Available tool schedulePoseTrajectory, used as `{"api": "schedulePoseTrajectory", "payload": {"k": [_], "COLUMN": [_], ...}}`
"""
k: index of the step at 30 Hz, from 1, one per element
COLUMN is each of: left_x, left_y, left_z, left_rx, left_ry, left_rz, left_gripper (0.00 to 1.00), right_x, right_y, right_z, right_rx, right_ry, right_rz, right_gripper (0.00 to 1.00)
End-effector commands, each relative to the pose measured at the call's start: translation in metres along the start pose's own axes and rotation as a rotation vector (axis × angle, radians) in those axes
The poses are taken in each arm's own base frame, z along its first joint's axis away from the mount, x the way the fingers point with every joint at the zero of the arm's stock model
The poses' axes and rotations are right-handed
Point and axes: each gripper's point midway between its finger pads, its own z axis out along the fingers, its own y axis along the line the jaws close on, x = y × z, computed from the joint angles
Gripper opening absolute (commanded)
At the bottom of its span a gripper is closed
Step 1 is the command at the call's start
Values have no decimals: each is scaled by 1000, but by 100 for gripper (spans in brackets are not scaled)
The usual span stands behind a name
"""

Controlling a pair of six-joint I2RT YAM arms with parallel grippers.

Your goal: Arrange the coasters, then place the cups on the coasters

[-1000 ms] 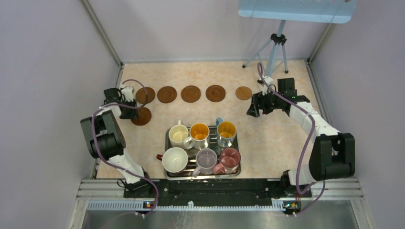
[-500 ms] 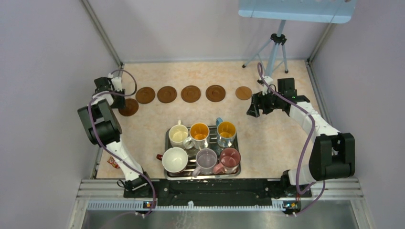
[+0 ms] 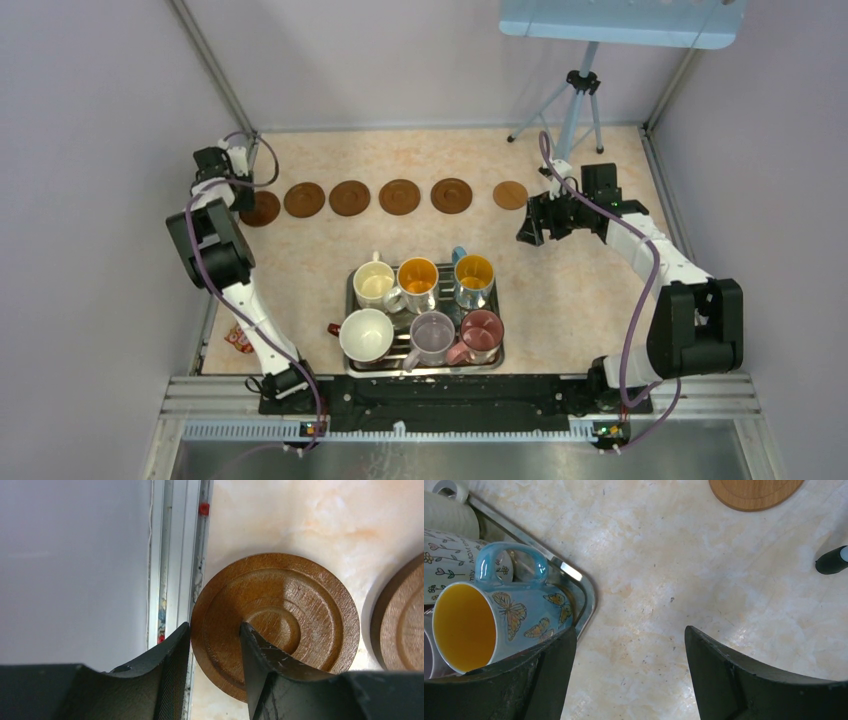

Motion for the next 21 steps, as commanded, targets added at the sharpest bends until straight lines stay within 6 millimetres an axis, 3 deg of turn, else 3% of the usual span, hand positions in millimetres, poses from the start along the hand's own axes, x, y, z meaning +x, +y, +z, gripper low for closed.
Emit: {"api": "schedulePoseTrajectory", "payload": {"k": [1, 8, 17, 21], "left_x": [-14, -28, -41, -52], "left_y": [3, 3, -7, -5], "left_z": [12, 19, 19, 12], "left_rx": [-12, -3, 42, 40], "left_ry": [-18, -35, -68, -89], "left_rz": [-21, -21, -19, -28], "left_gripper": [48, 50, 51, 55], "right_x": [-11, -9, -8, -9], "right_y": [-1, -3, -3, -4], "right_z": [-6, -4, -3, -3], "right_rx": [2, 3, 2, 3], "right_ry": [-44, -36, -30, -33], "right_rz": [-29, -27, -25, -25], "right_gripper": [78, 78, 78, 78]}}
